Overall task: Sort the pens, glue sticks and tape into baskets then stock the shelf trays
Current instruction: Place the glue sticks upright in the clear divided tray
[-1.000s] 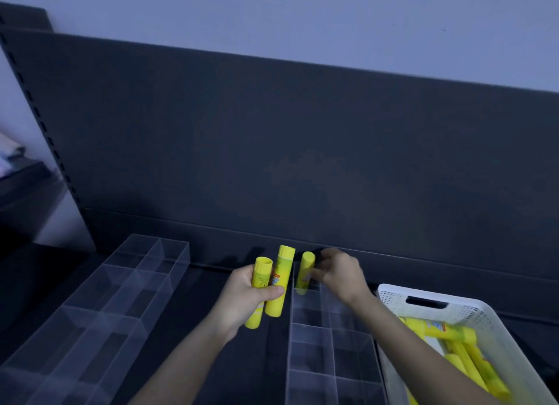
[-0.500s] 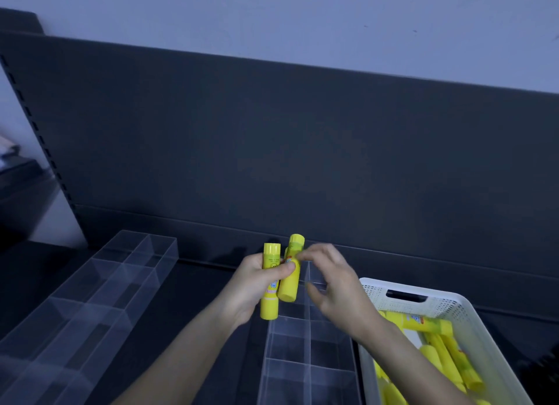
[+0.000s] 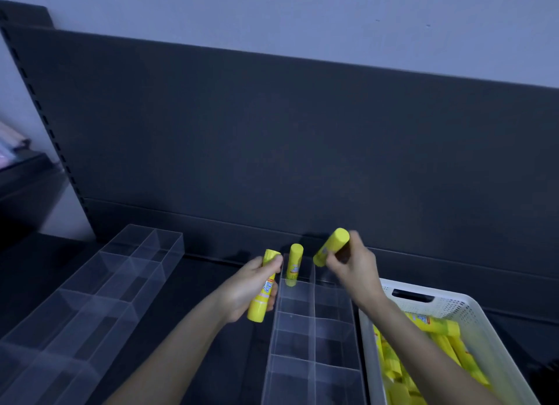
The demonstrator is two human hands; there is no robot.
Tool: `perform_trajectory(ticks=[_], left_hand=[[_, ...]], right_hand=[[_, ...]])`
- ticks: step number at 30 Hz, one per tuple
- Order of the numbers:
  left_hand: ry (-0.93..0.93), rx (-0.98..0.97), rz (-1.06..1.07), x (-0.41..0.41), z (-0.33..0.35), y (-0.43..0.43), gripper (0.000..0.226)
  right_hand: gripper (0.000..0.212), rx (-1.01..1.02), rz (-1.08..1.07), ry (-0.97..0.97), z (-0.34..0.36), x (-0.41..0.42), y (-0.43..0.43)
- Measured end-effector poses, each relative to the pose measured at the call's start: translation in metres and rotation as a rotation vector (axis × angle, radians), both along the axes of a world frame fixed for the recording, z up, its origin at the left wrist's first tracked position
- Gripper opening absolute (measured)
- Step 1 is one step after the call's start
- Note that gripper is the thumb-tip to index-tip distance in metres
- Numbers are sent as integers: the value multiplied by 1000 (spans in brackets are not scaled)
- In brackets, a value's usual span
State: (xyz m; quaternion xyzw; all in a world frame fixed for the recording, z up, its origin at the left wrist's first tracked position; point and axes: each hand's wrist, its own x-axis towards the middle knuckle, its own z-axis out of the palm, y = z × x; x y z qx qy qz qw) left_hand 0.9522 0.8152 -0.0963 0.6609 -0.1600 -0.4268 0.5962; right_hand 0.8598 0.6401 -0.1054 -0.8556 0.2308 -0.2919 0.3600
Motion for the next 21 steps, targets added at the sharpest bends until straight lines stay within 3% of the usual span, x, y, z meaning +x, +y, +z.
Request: perform_trajectory(ticks=[4,7,11,21], left_hand=[[73,-69,62,8,-3,2,19],[-41,-71,57,11,-9,5,20],[-268,-25,36,18,-15,13,12],[-353,-106,121,21,-11,8,14]], right_hand=[[16,59,20,213,-6,24,-5],[20,-23,8,394,-23,34,0],[18,-36,3,409,-37,37,5],[24,-113,-35,436,-38,36,2]])
